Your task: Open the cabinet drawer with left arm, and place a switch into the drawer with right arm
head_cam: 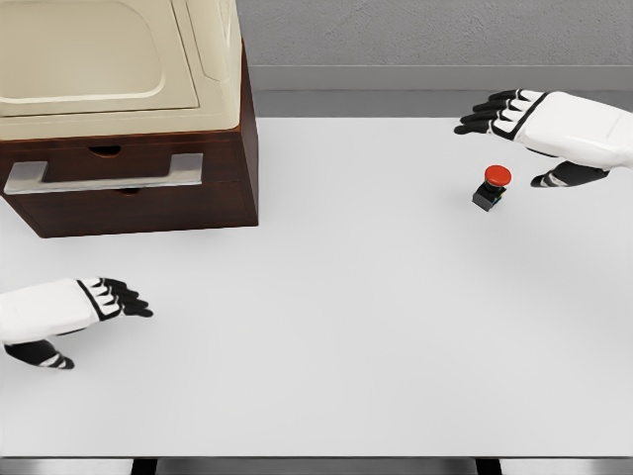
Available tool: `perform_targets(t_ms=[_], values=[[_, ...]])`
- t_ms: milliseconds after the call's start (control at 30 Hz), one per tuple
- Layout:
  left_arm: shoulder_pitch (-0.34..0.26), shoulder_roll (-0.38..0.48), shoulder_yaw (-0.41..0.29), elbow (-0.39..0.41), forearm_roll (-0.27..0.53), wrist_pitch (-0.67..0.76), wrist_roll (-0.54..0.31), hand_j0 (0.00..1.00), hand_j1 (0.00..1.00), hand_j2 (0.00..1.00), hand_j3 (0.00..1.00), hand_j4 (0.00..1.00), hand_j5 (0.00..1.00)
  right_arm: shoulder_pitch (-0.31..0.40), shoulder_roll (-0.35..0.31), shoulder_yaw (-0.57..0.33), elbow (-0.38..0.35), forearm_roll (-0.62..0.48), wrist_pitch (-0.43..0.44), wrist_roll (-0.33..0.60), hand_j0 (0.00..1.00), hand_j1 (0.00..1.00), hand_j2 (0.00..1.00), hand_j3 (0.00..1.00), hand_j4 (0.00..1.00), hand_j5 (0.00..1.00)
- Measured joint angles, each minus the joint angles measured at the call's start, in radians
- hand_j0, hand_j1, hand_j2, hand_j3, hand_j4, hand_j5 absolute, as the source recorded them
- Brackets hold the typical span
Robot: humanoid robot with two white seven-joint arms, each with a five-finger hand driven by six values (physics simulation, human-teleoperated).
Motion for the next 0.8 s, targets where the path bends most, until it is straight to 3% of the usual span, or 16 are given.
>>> perform_targets(t_ms=[100,267,367,567,667,800], values=[[-0.037,-0.001,-0.001,-0.01,0.01,0.0,-0.006,1.0,1.0,1.0,1.0,1.0,1.0,-0.008,-0.002,0.0,-0.007,-0.002,0.0,0.0,1.0,1.0,1.0,1.0,1.0,1.0],[-0.09,0.0,-0.002,-0.016,0.065,0.0,-0.009,1.0,1.0,1.0,1.0,1.0,1.0,-0.091,-0.054,0.003,0.021,-0.01,0.001,0.0,1.0,1.0,1.0,1.0,1.0,1.0],[-0.164,0.001,-0.002,-0.018,0.135,0.0,-0.013,1.0,1.0,1.0,1.0,1.0,1.0,-0.091,-0.073,0.068,0.046,-0.011,0.001,0.0,1.0,1.0,1.0,1.0,1.0,1.0],[-0.228,0.003,-0.004,-0.02,0.275,0.0,-0.013,1.0,1.0,1.0,1.0,1.0,1.0,-0.081,-0.078,0.133,0.062,-0.006,0.0,0.0,1.0,1.0,1.0,1.0,1.0,1.0],[-0.25,0.05,-0.013,-0.02,0.371,0.0,-0.012,1.0,1.0,1.0,1.0,1.0,1.0,-0.081,-0.076,0.144,0.086,-0.003,0.0,0.0,1.0,1.0,1.0,1.0,1.0,1.0],[-0.424,0.155,-0.119,-0.02,0.458,0.0,-0.013,1.0,1.0,1.0,1.0,1.0,1.0,-0.092,-0.047,0.154,0.131,0.019,0.0,0.0,1.0,1.0,1.0,1.0,1.0,1.0]])
